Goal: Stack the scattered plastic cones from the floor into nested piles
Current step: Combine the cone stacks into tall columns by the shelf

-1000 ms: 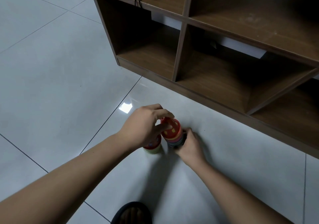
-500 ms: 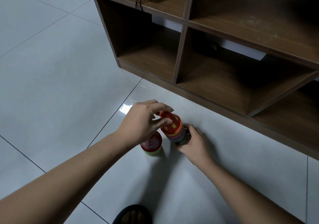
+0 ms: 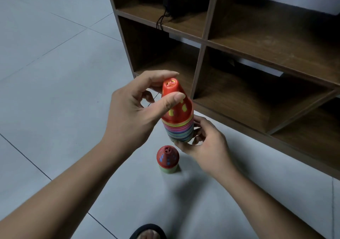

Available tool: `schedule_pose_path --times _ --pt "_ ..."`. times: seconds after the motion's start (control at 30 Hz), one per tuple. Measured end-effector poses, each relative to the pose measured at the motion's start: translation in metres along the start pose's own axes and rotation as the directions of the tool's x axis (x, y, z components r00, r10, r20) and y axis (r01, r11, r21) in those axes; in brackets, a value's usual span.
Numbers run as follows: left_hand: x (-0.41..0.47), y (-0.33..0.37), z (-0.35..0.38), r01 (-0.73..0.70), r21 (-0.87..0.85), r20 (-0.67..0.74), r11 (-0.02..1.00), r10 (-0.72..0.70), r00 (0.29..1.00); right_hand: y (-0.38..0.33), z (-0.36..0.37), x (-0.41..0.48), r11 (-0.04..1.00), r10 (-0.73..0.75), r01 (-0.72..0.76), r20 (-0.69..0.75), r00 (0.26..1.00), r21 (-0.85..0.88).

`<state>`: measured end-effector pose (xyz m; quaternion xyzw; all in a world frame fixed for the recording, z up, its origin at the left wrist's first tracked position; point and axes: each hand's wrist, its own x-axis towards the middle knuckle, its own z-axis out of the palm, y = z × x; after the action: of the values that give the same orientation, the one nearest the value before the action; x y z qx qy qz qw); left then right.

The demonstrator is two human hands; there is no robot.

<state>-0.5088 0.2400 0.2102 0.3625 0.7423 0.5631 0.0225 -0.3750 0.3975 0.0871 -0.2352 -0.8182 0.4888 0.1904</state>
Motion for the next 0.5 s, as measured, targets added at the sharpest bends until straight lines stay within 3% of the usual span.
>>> schedule_pose_path --times 0.2,0.37,0.5 --pt "-0.03 -0.007 -0.017 0.032 0.022 0.009 0.999 -0.032 0.999 -0.008 0.026 -0.033 0.999 -0.019 0.021 0.061 0.998 -0.036" --pt "-0.056 -0.035 -0.011 0.088 0.079 0.077 0.993 -0.094 0.993 0.014 0.042 -0.057 0.97 0.003 0.006 0.035 0.999 -0.244" --pt "-0.073 -0.06 0.005 0.138 0.082 0.22 0.987 -0.153 0.963 0.029 0.059 -0.062 0.97 0.086 -0.071 0.054 0.995 -0.232"
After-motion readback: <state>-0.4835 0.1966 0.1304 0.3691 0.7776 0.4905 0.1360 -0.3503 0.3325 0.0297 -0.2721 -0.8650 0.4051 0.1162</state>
